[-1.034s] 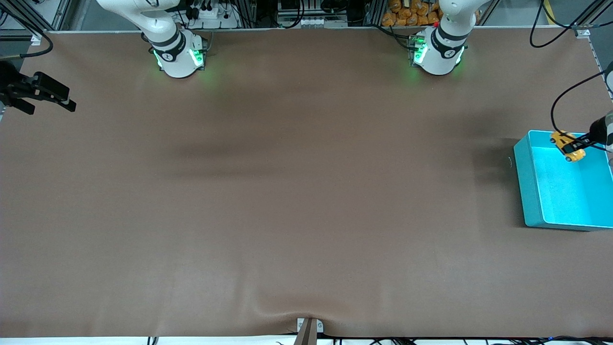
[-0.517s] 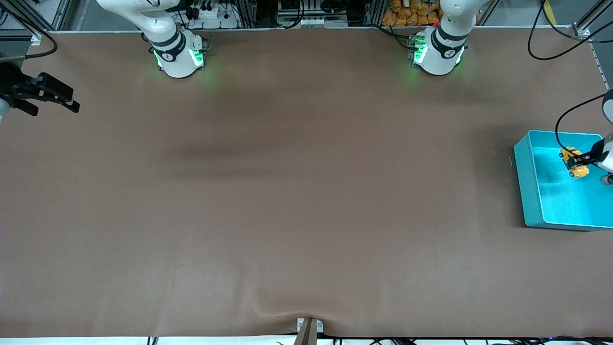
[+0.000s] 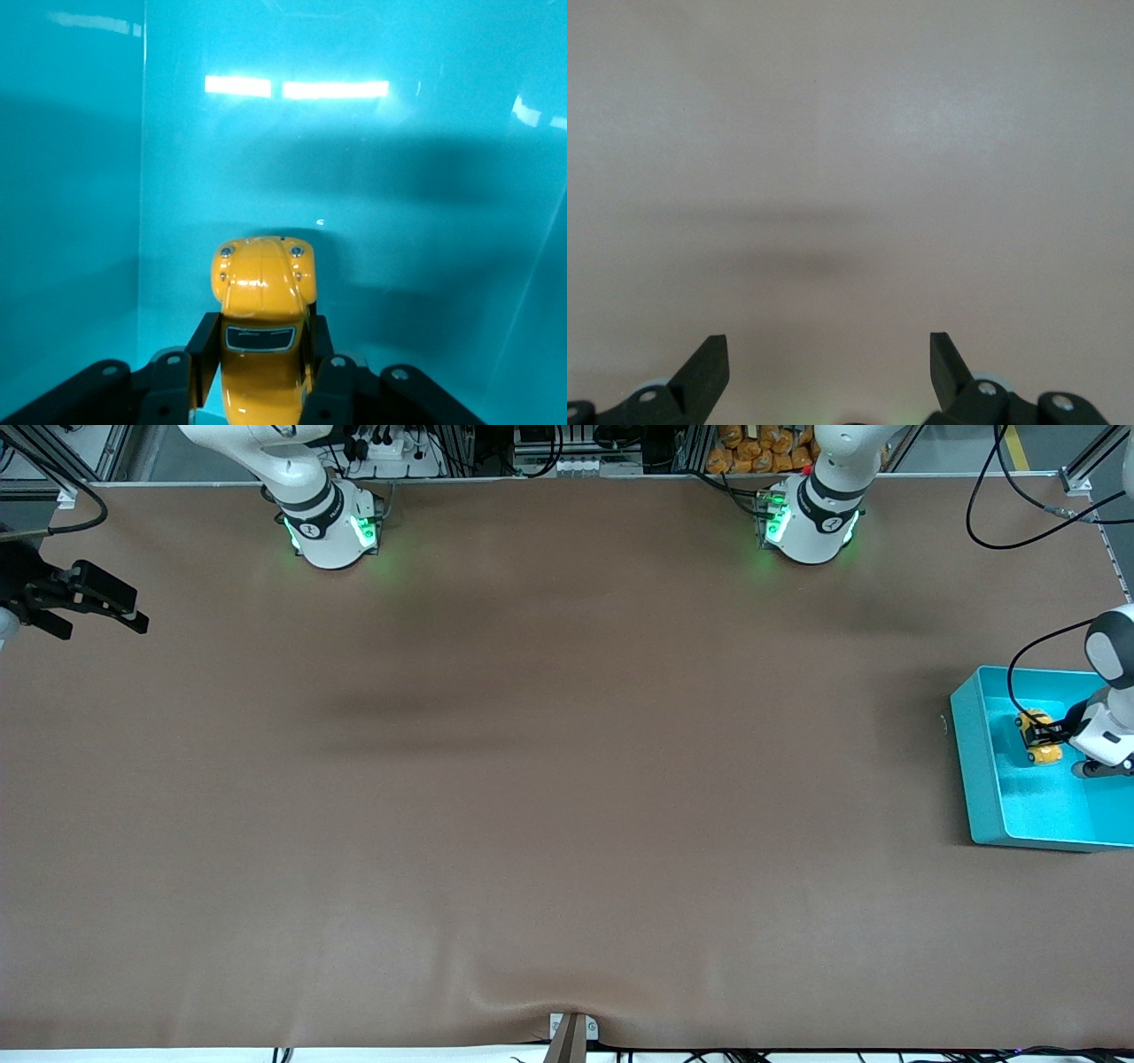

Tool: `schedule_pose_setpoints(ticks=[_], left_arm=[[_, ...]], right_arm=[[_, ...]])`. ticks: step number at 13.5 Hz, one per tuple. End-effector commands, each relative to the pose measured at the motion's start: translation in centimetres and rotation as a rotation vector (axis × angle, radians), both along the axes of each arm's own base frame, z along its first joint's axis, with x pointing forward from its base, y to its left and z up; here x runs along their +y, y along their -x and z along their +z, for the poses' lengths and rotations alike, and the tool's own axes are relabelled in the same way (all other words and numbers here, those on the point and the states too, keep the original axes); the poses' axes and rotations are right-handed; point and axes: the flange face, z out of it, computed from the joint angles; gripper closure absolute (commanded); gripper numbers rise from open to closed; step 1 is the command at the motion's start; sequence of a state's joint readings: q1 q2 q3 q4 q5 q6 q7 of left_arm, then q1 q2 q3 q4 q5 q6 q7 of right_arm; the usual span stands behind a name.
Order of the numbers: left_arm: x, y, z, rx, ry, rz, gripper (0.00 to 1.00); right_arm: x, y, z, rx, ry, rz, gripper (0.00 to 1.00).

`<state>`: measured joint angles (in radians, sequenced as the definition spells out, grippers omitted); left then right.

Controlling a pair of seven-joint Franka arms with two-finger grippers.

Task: Wind and store yellow beetle car
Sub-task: 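Lift the car with the left gripper and carry it over the box, then lower the car into the turquoise box and open the left gripper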

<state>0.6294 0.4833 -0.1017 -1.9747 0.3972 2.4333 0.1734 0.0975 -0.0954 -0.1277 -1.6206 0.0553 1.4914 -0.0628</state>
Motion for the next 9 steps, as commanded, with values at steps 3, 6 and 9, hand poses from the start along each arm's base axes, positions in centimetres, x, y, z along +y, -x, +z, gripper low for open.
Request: schedule_pose_setpoints(ticks=[3,6,9], left_arm=[[0.5,-0.3,-0.7,-0.003,-0.007,-0.031,0.79],[0.5,-0.4,-0.4,-0.013,-0.007,-0.005,0.31],[0.8,-1.0,1.1,-0.039,-0.022,-0.001,0.00]], right_arm=[[0.2,0.4,0.0,-0.007,-0.001,0.004,0.00],[0.2,0.4,0.0,-0.006,-0.001,0.004,0.00],[0.2,0.4,0.0,-0.006,-0.001,0.004,0.00]])
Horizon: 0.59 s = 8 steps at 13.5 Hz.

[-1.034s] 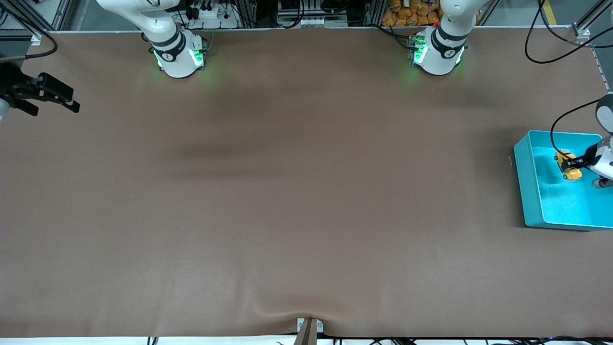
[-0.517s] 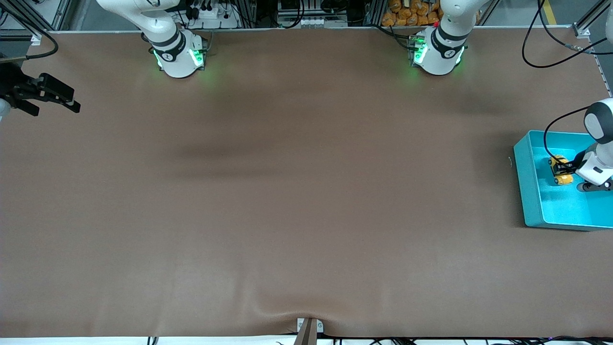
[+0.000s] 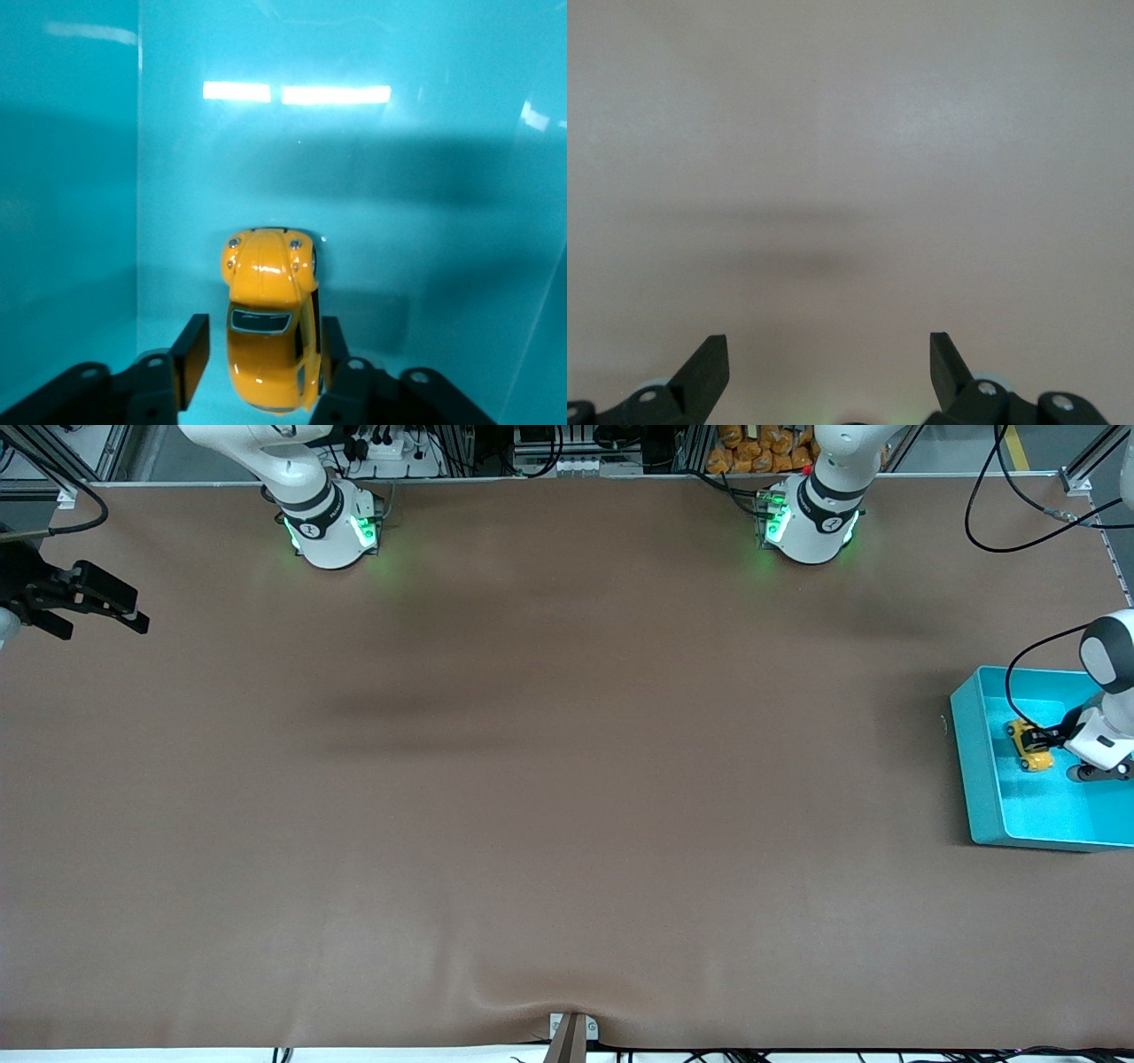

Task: Wind and store yellow beetle car
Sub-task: 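Lower the car into the turquoise box and open the left gripper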

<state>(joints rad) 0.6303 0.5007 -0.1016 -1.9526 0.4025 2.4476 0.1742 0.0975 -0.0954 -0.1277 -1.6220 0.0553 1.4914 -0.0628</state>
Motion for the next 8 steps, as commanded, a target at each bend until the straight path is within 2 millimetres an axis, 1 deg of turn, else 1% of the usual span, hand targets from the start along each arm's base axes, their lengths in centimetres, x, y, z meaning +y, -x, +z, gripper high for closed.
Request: schedule_pose_setpoints(ticks=[1,2,4,6,8], left_arm=[[0.5,-0.4,1.5,-0.030,-0.019,0.021,0.00],[0.5,-0.6,2.4,-0.045,-0.030,0.047,0.00],[-0.1,-1.5,5.1,-0.092,-0.052,0.071,0.00],[-0.9,-1.8,9.1,-0.123,-0.081,0.054,0.00],[-2.5,-1.9,13.3,-0.115,-0.097,0.034,0.00]], right_arm=[[0.2,0.4,0.0,-0.007,-0.001,0.004,0.00],[0.2,0.4,0.0,-0.007,-0.001,0.004,0.00],[0.1,0.4,0.1,-0.009,-0.001,0.002,0.00],[-0.1,0.2,-0.1,-0.006,0.000,-0.003,0.00],[-0.1,0.2,0.0,-0.007,0.000,-0.003,0.00]])
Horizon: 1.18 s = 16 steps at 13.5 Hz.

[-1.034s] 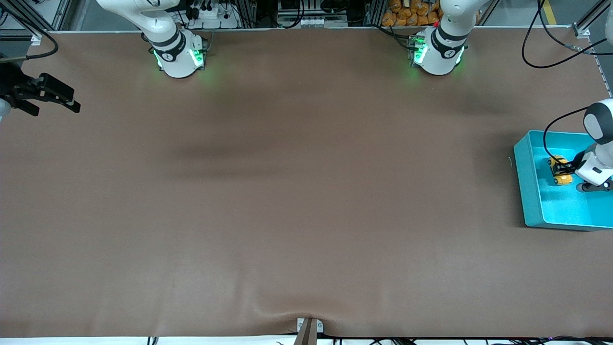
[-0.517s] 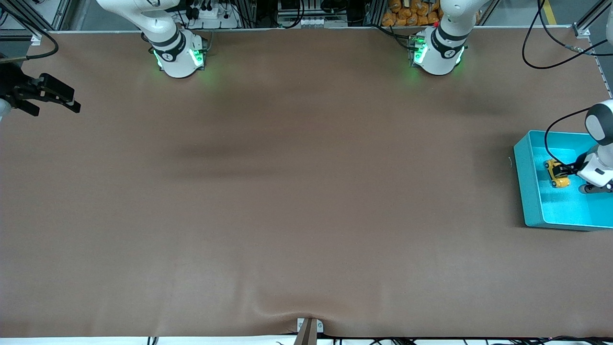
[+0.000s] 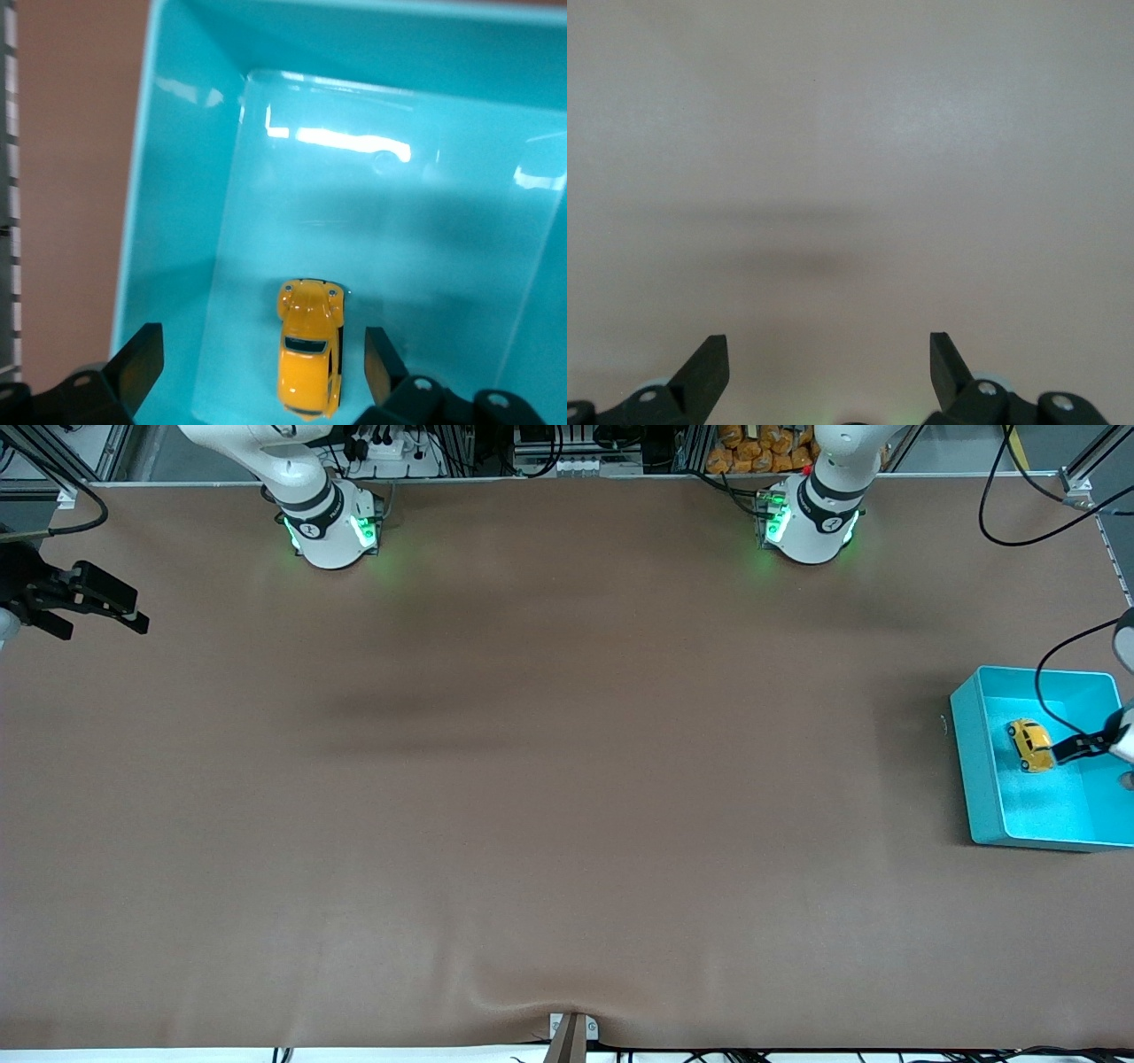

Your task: Wind and store yellow beetle car

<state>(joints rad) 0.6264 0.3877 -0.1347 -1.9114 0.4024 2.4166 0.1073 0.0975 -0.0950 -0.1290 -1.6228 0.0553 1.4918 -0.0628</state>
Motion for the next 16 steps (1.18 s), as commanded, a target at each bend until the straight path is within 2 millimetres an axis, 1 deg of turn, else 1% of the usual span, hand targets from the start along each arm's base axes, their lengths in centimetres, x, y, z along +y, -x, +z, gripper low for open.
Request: schedule_pose_setpoints(ticks=[1,3,5,6,8,9,10,12,13,14,15,16], left_arm=[[-2.9,0.4,6.7,0.005,-0.035,-0.021,0.00],[-6.1,0.0,11.3,-0.002,-0.022,-0.039,0.00],[-10.4,-1.1,17.7,-0.004,0.047,-0.074,0.00],[-11.8,-1.5,21.2,0.002,0.089,-0.072,0.00],[-15.0,-1.7,27.5,0.032,0.156,-0.086,0.00],[-16.4,-1.5,30.2,0.037,0.174,-0.097,0.00],[-18.3,-1.3,32.4,0.033,0.177,-0.118,0.00],[-22.1,-0.1,35.0,0.028,0.165,-0.165,0.00],[-24.1,0.4,35.8,0.032,0.161,-0.190,0.00],[-26.0,0.7,36.1,0.039,0.160,-0.217,0.00],[-27.2,1.0,36.4,0.048,0.160,-0.221,0.00],[-28.8,1.1,36.2,0.057,0.165,-0.217,0.00]], right_arm=[[-0.1,0.2,0.0,-0.008,0.000,-0.003,0.00],[-0.2,0.1,0.0,-0.008,0.000,-0.004,0.00],[-0.6,0.1,0.1,-0.011,-0.001,-0.012,0.00],[-0.6,0.1,0.2,-0.013,-0.001,-0.012,0.00],[-0.6,-0.1,0.2,-0.013,0.000,-0.012,0.00],[-0.5,-0.2,0.3,-0.014,0.001,-0.011,0.00],[-0.5,-0.2,0.2,-0.013,0.002,-0.011,0.00],[-0.5,-0.3,0.1,-0.010,0.002,-0.011,0.00],[-0.5,-0.3,0.1,-0.010,0.002,-0.011,0.00],[-0.5,-0.3,0.0,-0.008,0.002,-0.011,0.00],[-0.5,-0.3,0.0,-0.008,0.002,-0.011,0.00],[-0.5,-0.3,-0.1,-0.005,0.003,-0.010,0.00]])
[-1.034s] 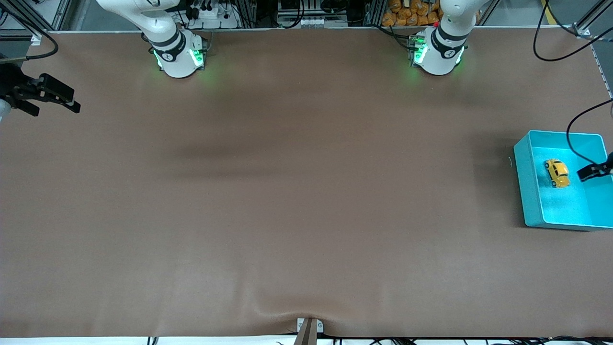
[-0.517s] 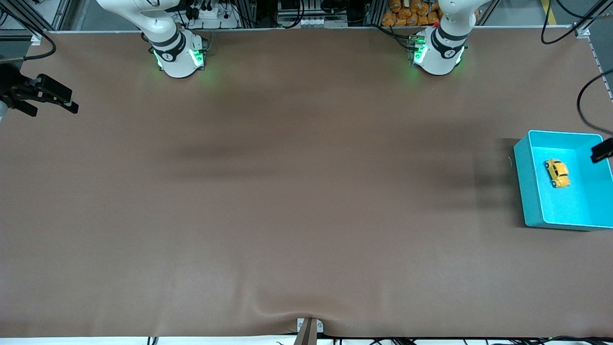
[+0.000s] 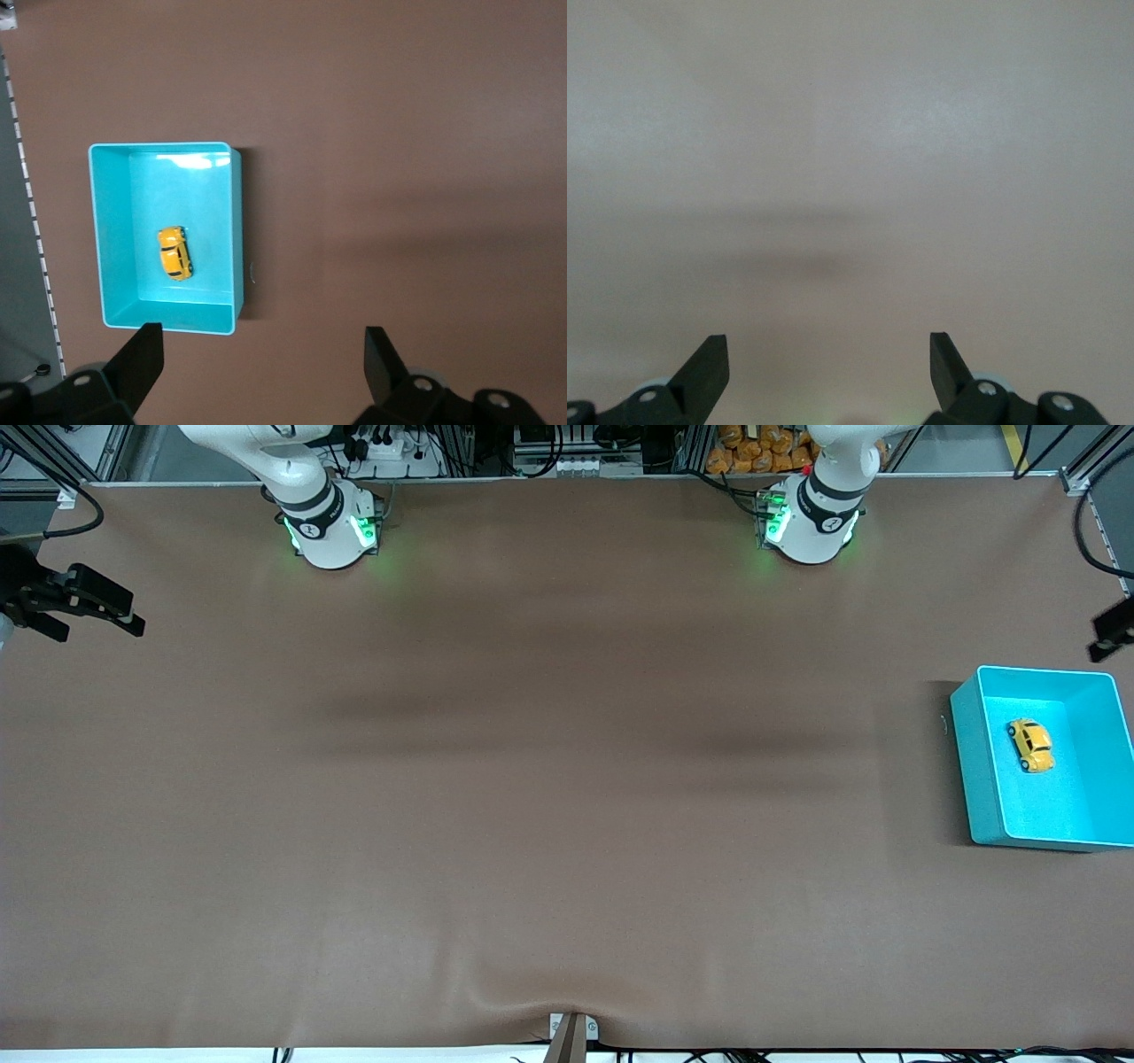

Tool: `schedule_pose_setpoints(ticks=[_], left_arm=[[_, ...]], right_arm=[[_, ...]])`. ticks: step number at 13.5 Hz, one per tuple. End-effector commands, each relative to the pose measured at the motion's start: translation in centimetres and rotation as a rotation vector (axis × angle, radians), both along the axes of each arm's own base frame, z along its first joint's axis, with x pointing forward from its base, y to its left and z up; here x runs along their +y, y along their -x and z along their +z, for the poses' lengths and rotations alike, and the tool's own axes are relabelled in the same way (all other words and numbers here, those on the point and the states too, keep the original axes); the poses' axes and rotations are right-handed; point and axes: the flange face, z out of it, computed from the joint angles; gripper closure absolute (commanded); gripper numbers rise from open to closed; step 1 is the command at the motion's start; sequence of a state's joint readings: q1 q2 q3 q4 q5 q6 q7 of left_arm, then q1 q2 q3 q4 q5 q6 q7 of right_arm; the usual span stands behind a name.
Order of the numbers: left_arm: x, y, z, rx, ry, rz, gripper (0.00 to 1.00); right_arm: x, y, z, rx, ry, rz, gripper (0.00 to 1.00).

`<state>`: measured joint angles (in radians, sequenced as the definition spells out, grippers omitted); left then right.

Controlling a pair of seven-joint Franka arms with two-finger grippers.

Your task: Wind and store yellow beetle car

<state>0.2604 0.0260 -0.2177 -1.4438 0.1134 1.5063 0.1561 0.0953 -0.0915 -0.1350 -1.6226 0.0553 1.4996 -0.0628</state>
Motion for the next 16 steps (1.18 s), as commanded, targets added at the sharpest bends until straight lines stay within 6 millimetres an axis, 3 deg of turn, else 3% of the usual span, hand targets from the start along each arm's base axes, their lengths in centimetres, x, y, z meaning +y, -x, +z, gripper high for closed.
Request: schedule_pose_setpoints(ticks=[1,4,8,16], left_arm=[[-3.8,0.7,0.4,0.015,0.018,-0.011,0.00],[-7.2,0.9,0.5,0.007,0.042,0.016,0.00],[-9.6,1.5,0.5,0.019,0.131,-0.013,0.00],[-9.2,1.3,-0.5,0.041,0.136,-0.012,0.00]], right_arm=[[-0.2,-0.2,0.0,-0.001,0.003,-0.003,0.00],[-0.5,-0.1,-0.1,0.004,0.001,-0.012,0.00],[-0.5,-0.1,-0.1,0.007,0.001,-0.012,0.00],[-0.9,-0.2,-0.7,0.018,0.001,-0.018,0.00]])
